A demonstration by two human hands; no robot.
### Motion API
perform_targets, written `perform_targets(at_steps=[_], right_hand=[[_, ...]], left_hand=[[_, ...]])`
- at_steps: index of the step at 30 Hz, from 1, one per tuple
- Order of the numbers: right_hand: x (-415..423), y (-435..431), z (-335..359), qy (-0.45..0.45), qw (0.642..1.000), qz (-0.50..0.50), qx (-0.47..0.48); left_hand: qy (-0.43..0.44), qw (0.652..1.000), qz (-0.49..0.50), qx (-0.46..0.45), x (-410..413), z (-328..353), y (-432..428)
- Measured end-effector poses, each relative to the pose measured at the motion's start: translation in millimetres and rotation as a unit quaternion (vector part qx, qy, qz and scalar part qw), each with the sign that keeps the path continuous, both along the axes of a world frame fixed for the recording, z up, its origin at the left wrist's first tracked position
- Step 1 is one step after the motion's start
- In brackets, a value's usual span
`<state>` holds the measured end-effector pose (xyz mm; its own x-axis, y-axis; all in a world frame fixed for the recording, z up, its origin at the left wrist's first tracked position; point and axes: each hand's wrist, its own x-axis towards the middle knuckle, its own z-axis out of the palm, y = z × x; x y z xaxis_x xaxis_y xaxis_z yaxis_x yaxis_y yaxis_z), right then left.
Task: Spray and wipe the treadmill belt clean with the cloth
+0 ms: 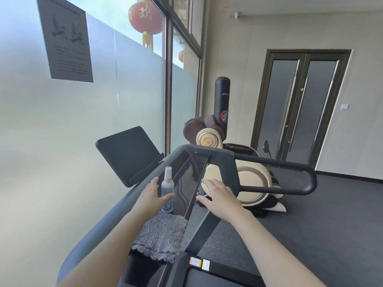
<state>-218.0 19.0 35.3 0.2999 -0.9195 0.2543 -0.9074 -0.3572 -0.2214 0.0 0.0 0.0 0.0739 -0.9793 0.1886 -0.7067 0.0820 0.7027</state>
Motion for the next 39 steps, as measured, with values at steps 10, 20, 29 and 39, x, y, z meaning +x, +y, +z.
perform_targets(at_steps=[10,20,29,39], right_hand=[[15.7,-11.9,3.1,-0.079,0.996,0.019,-0.041],[12.2,-0.5,44.9,-0.308,0.95,0.045,-0.039],[14.0,20.8,47.2,-0.352,0.926,0.132,0.032],[10.4,8.1,46.0,-0.475,0.857,0.149,0.131]], left_hand=[[0.114,0.993,0.025,-0.036,-27.9,-2.7,-16.3],[0.055,0.979,-0.081,-0.178,-52.5,24.7,30.6],[0.092,0.979,-0.087,-0.161,-58.5,21.1,85.8],[0.098,0.987,-0.096,-0.08,-63.4,37.4,91.8]])
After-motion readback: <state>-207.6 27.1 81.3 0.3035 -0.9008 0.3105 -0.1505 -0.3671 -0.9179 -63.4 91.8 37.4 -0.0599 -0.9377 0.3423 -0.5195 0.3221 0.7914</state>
